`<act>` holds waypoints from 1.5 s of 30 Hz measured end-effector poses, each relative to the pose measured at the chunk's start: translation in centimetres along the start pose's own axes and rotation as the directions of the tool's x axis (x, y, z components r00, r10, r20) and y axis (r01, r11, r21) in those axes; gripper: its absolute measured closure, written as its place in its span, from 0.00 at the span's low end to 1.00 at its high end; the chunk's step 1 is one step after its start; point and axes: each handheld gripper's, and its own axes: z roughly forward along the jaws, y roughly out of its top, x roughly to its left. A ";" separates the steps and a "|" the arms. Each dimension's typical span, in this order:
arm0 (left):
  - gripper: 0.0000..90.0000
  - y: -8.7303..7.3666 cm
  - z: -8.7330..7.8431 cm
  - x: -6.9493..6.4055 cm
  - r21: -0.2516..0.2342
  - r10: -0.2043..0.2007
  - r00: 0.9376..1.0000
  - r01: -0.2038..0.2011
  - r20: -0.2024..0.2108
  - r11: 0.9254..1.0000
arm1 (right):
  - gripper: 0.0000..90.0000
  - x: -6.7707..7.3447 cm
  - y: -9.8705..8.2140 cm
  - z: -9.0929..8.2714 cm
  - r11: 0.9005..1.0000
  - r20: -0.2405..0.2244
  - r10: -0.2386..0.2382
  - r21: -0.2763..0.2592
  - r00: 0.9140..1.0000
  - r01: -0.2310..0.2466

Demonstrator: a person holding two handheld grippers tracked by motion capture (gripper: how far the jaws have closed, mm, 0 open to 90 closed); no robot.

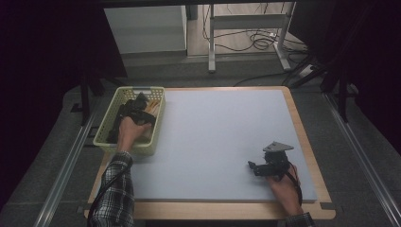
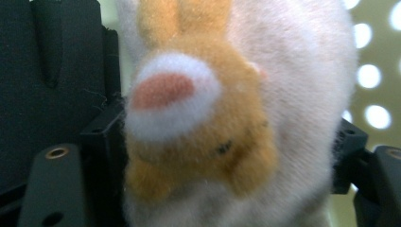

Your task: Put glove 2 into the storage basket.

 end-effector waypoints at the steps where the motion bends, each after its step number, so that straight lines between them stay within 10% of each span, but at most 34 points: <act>1: 0.22 -0.1 -0.3 0.1 -0.011 0.004 1.000 -0.003 0.008 1.000 | 0.12 0.0 0.0 0.0 1.000 0.000 0.000 0.000 1.000 0.000; 4: 0.13 -0.1 -1.4 0.1 -0.038 0.014 0.999 -0.012 0.052 0.999 | 0.12 0.0 0.0 0.0 1.000 0.000 0.000 0.000 1.000 0.000; 13: 0.17 0.0 -6.3 0.3 -0.130 0.053 0.999 -0.054 -0.014 0.990 | 0.12 0.0 0.0 0.0 1.000 0.000 0.000 0.000 1.000 0.000; 19: 0.53 -0.9 -7.4 2.0 -0.176 0.021 0.998 -0.031 -0.056 0.984 | 0.12 0.0 0.0 0.0 1.000 0.000 0.000 0.000 1.000 0.000; 26: 0.83 -1.4 -4.5 2.1 -0.086 0.036 0.997 -0.041 -0.064 0.995 | 0.12 0.0 0.0 0.0 1.000 0.000 0.000 0.000 1.000 0.000; 37: 0.87 -1.0 -3.3 0.9 -0.085 0.053 0.998 -0.057 -0.046 0.995 | 0.12 0.0 0.0 0.0 1.000 0.000 0.001 0.000 1.000 -0.001; 45: 0.64 -1.3 -4.1 1.7 -0.110 0.046 0.995 -0.056 -0.091 0.992 | 0.12 0.0 0.0 0.0 1.000 0.000 0.001 0.000 1.000 -0.001</act>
